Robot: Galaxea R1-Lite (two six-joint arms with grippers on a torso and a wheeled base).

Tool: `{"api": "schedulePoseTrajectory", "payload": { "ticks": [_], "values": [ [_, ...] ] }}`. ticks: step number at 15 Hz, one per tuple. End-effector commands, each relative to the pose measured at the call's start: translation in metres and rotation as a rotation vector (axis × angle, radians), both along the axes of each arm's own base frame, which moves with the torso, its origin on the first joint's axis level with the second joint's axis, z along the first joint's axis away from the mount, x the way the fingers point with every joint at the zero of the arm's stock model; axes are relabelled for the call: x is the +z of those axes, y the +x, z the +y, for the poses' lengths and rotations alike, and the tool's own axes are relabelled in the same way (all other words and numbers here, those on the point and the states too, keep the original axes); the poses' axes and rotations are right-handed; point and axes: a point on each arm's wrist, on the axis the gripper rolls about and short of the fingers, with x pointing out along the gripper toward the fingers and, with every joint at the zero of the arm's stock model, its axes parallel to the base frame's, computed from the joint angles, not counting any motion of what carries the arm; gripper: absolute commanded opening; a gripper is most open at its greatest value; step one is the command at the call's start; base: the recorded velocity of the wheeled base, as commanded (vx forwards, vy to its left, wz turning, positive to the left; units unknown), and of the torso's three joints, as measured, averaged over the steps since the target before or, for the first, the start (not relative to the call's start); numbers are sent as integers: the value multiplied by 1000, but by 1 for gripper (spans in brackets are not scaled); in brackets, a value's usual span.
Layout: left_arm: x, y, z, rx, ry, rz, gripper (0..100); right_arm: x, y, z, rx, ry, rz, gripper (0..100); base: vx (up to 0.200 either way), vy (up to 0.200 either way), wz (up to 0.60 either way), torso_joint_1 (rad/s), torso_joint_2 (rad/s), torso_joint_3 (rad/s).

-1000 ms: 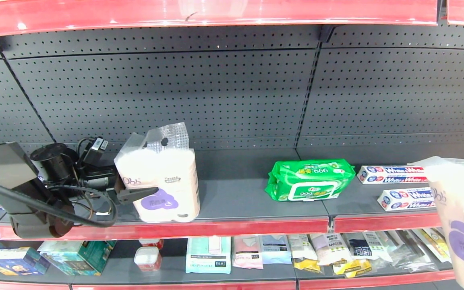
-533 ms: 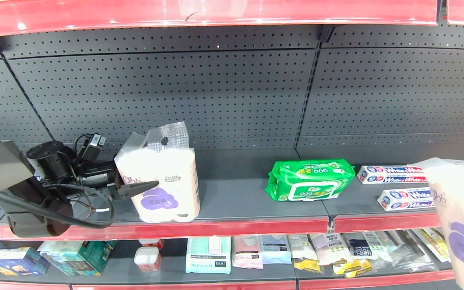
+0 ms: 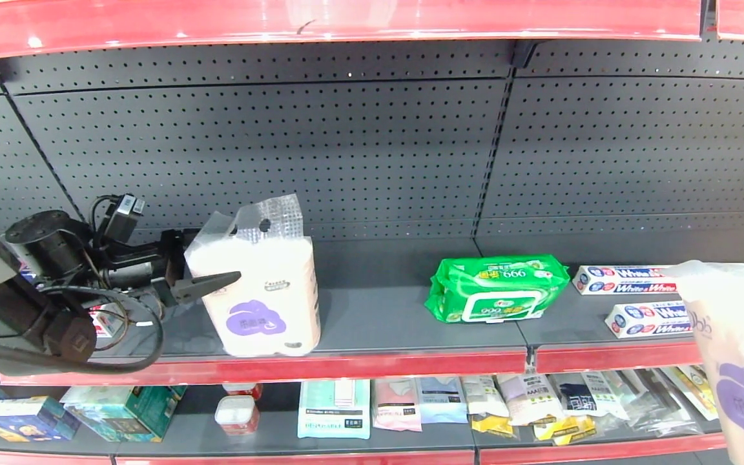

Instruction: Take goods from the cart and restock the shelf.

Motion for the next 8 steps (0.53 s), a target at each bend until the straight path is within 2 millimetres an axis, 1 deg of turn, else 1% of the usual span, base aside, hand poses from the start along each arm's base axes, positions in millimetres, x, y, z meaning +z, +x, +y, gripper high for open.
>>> {"api": "schedulePoseTrajectory", "payload": {
  "ticks": [1,3,5,6,8],
  "values": [
    [22,-8,-1,0,1,-43,100,0,-2,0,1,-1,-8,0,0,0,0,0,0,0],
    [34,-11,-1,21,-6,-65,100,1,-2,0,1,-1,-15,0,0,0,0,0,0,0],
    [43,-12,-1,91,-31,-77,100,0,-2,0,1,-1,-12,0,0,0,0,0,0,0],
    [53,-17,-1,138,-60,-72,100,0,-2,0,3,-1,-7,0,0,0,0,0,0,0],
    [65,-27,-2,196,-84,-86,100,0,-2,0,6,0,-7,0,0,0,0,0,0,0]
  ]
}}
